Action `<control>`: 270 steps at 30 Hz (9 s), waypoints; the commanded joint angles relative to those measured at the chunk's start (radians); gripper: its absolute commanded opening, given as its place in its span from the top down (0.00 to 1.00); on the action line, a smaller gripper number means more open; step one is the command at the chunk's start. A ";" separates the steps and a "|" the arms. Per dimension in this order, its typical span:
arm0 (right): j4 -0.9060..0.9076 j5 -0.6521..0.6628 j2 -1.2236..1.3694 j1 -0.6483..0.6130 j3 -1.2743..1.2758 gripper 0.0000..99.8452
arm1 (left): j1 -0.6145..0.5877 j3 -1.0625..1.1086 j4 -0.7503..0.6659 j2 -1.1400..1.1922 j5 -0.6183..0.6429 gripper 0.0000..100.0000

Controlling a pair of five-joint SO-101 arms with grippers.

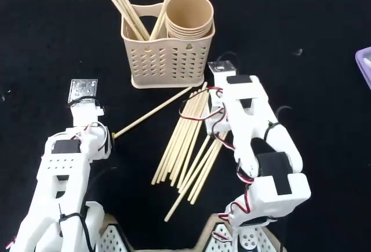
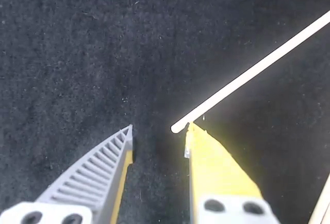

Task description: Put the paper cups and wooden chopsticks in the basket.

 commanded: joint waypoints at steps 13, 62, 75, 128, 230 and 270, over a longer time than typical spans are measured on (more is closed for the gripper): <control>0.008 -0.011 0.065 -0.008 -0.054 0.99 | -0.007 -0.028 -0.017 0.002 0.002 0.83; 0.135 0.232 0.050 0.089 -0.268 0.82 | -0.007 -0.028 -0.017 0.002 0.002 0.83; -0.060 0.144 0.151 0.066 -0.246 0.80 | -0.007 -0.028 -0.018 0.002 0.002 0.83; -0.055 0.284 -0.228 0.305 -0.012 0.99 | -0.008 -0.028 -0.018 0.002 0.002 0.83; 0.037 0.072 -0.522 -0.348 -0.750 0.86 | 0.004 0.027 -0.095 0.002 0.008 0.83; -0.321 -0.109 -0.318 -0.163 0.414 0.77 | 0.002 0.028 -0.115 0.003 0.006 0.83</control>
